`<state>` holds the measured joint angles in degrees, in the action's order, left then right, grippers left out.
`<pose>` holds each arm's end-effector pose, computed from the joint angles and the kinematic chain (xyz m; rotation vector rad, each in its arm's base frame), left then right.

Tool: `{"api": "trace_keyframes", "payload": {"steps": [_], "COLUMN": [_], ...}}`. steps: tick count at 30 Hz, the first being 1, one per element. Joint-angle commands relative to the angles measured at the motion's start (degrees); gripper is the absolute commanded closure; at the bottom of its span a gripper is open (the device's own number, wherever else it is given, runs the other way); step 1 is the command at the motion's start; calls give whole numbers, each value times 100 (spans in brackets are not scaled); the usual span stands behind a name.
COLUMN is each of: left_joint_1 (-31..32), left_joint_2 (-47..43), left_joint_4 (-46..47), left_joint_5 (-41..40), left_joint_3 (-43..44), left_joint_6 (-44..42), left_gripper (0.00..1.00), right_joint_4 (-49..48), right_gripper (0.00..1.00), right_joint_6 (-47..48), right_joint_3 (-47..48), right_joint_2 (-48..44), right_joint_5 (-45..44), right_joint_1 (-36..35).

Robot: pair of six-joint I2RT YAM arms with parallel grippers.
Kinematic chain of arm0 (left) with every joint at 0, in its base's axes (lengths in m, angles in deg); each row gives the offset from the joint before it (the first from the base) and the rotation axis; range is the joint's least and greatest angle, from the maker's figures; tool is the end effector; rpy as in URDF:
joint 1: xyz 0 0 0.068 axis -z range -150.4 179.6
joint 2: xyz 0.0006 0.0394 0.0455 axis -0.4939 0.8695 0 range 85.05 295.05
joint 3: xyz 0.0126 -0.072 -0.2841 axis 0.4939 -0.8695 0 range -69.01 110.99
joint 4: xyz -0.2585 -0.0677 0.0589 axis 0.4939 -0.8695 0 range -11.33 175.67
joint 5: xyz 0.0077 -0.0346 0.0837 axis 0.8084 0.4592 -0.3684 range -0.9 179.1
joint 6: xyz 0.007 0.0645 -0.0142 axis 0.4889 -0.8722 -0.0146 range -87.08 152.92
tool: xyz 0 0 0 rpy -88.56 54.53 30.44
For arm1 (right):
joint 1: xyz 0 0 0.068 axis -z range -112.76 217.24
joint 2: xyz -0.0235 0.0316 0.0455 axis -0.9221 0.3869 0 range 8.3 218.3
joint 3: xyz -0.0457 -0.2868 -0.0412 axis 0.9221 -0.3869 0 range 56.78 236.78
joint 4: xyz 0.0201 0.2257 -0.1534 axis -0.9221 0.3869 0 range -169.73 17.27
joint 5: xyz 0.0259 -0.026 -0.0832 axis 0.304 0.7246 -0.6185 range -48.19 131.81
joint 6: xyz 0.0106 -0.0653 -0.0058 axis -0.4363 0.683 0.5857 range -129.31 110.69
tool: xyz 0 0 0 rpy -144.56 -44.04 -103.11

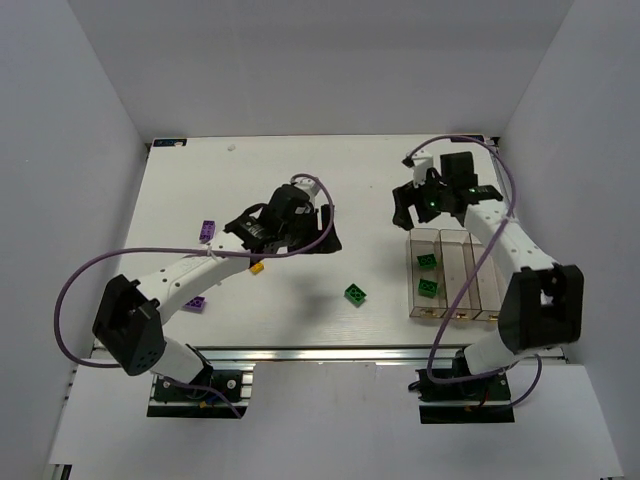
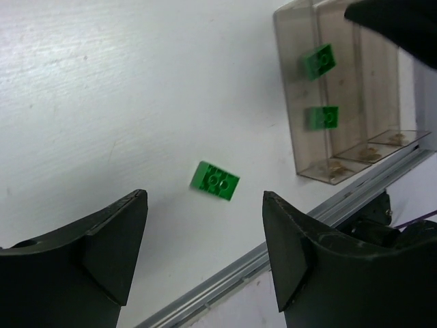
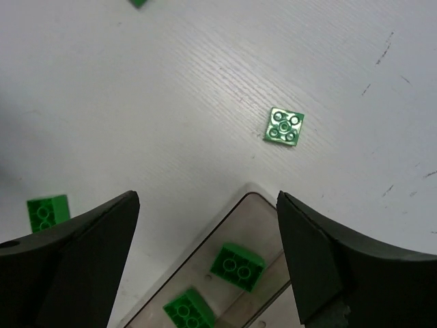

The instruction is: Sort the legos into containers by color

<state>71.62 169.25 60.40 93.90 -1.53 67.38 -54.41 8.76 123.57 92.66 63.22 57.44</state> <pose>0.2567 -0.2371 0.2958 0.2054 2.4199 -0.7493 0.3378 0.0778 0.2928 -0.7297 2.1624 0.3574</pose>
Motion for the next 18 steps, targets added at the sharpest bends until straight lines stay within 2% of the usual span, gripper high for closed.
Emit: {"api": "trace_keyframes", "payload": {"steps": [1,8,18], "left_joint_1": [17,17,17], "left_joint_2": [-500,-756,-835], "left_joint_4": [-56,-91,-285], "left_joint_5": [-330,-383,-392], "left_joint_3": [-208,-429,-552], "left_joint_6": [184,395,571], "left_gripper": [22,21,21], "right_joint_4": [-36,-45,25], "right_gripper": [12,13,19], "right_joint_6": [-197,-321,-58], "right_joint_3": [764,1520,2435], "right_joint_2": [675,1899,3174], "right_joint_5": [-1110,-1490,-1262], "right_joint_1": [-171,-197,-171]}}
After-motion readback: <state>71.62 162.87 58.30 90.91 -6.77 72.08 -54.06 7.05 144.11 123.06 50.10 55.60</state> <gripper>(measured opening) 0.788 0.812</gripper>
